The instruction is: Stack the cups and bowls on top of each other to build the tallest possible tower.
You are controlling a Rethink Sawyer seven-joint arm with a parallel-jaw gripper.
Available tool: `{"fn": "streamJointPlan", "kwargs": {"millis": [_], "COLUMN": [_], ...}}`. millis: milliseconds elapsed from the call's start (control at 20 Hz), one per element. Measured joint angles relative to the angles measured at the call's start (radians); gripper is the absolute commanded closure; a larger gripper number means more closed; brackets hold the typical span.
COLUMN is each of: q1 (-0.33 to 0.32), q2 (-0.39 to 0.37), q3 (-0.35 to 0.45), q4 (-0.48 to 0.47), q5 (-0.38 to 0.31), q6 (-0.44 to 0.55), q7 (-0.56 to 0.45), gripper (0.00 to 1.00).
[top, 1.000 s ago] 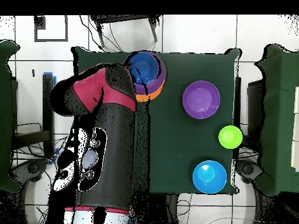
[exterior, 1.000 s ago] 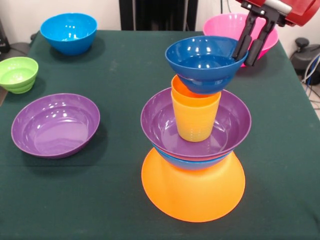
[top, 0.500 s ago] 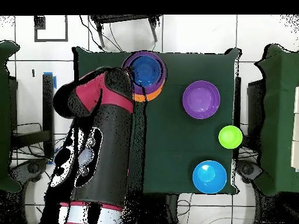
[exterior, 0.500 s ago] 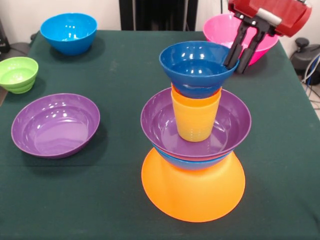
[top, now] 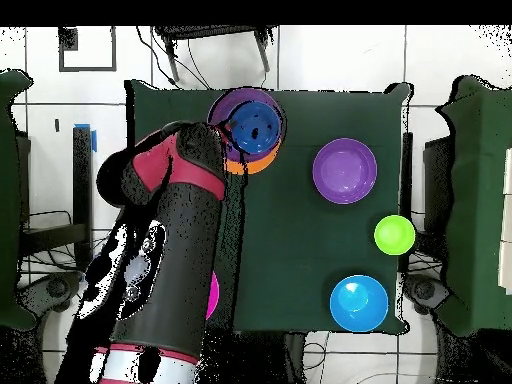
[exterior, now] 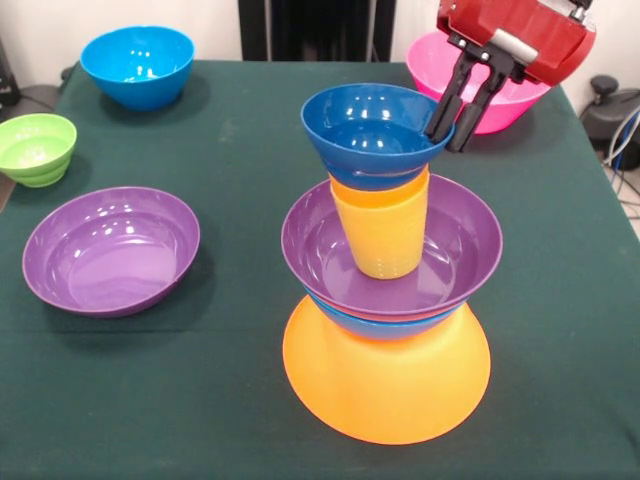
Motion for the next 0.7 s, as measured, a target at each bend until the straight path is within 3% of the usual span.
{"fn": "streamJointPlan", "kwargs": {"millis": [700], "q1": [0.010], "q2": [0.001], "q3": [-0.012], "q4": [0.013], "q5": [0.000], "q6": [-0.047], "q7": [0.000], "gripper": [1.00]}}
